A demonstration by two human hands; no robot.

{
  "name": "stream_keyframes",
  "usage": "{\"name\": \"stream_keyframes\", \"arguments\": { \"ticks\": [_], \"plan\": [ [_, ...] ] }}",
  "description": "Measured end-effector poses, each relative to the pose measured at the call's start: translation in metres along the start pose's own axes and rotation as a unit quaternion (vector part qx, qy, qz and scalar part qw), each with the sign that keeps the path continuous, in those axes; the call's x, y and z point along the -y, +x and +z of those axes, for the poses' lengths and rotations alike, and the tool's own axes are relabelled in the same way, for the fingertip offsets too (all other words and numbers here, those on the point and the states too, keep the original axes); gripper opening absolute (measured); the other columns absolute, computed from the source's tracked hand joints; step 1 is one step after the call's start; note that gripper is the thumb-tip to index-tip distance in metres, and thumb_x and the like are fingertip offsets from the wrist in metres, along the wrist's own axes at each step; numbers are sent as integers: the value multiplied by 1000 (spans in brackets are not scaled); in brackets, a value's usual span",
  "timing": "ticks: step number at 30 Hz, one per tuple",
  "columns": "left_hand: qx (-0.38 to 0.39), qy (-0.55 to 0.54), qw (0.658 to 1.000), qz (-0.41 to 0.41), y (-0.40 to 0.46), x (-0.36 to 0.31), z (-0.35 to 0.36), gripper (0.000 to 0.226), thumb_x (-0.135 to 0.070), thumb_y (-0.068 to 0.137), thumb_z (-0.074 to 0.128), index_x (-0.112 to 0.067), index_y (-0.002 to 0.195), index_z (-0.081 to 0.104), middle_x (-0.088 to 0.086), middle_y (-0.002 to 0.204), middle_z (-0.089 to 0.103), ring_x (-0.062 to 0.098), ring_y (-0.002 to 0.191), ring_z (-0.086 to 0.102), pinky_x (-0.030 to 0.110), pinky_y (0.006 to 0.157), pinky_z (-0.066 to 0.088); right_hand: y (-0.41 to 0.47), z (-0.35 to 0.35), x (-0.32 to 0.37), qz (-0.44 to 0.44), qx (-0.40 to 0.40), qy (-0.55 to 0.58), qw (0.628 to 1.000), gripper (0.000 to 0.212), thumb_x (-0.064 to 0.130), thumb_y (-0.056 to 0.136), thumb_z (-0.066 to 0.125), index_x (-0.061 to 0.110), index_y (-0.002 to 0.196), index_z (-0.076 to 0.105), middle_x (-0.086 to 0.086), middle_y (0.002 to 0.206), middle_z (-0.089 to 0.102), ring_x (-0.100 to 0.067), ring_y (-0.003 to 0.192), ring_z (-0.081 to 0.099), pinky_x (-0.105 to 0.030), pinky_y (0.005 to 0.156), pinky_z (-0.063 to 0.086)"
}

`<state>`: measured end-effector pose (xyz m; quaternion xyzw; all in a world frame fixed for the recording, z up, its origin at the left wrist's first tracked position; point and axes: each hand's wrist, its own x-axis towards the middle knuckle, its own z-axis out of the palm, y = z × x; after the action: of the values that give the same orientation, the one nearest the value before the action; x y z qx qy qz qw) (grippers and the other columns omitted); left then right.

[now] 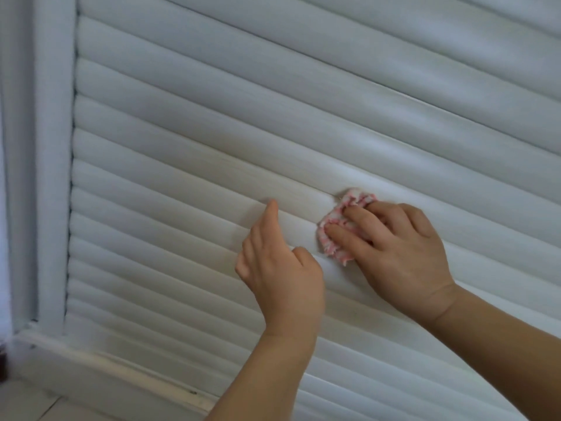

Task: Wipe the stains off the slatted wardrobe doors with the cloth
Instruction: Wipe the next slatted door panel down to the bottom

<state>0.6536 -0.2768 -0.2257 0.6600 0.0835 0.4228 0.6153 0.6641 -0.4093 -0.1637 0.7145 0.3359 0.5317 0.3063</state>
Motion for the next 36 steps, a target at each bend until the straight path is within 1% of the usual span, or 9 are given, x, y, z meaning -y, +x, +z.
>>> {"name": "stream_keyframes", "arguments": {
  "ticks": [3,9,14,17,21,25,28,30,36],
  "plan": [
    [0,14,1000,23,2,-2,-1,69,-16,64,31,-11,128,54,5,121,62,28,112,53,41,92,33,10,0,6,18,-6,-7,1000,28,14,82,53,21,101,73,-8,105,69,-29,94,46,-39,81,34],
    [9,-41,999,14,14,4,-8,65,-10,64,35,-12,125,56,-1,113,65,22,106,58,27,86,22,31,1,15,13,2,-10,1000,27,20,82,55,23,102,73,-6,104,69,-28,95,48,-39,80,34],
    [-33,-60,997,-45,37,4,-18,66,-4,64,44,-12,129,52,9,132,48,26,123,41,42,97,28,35,-3,15,6,25,-14,1000,27,24,80,58,22,103,72,-7,104,68,-30,94,49,-39,76,34],
    [-19,-58,994,-93,48,3,-22,66,3,73,53,-13,136,44,8,141,41,28,131,35,40,104,23,44,-2,19,10,31,-27,999,27,21,79,59,24,102,73,-6,102,69,-32,88,57,-38,73,34],
    [-17,-58,994,-92,48,0,-25,70,-12,66,41,-12,135,46,9,139,45,29,128,37,41,101,26,72,5,27,21,9,-32,999,30,20,80,55,24,104,72,-4,101,68,-30,86,53,-35,68,34],
    [3,-39,994,-103,49,-5,-29,67,-10,70,47,-13,137,44,10,139,44,31,127,37,43,100,27,88,7,24,64,-6,-31,997,31,23,80,58,24,107,71,-5,100,65,-28,82,44,-33,59,41],
    [42,-25,991,-121,52,-6,-32,70,-1,77,55,-19,142,36,5,144,36,26,130,30,39,103,21,80,0,12,127,2,-17,992,32,26,80,62,23,111,69,-8,99,63,-34,72,54,-36,59,46],
    [51,-24,990,-126,54,-5,-35,70,-1,78,54,-20,143,34,4,145,33,24,132,28,38,103,20,73,-6,5,171,1,-9,985,32,29,84,55,21,111,70,-12,98,64,-36,70,56,-38,59,49],
    [57,-17,990,-131,59,-4,-40,68,-3,79,55,-20,142,34,2,142,41,22,131,32,35,103,18,111,-8,-6,260,-44,-4,965,36,34,83,50,24,111,70,-12,102,63,-37,77,56,-39,65,44]
  ]
}}
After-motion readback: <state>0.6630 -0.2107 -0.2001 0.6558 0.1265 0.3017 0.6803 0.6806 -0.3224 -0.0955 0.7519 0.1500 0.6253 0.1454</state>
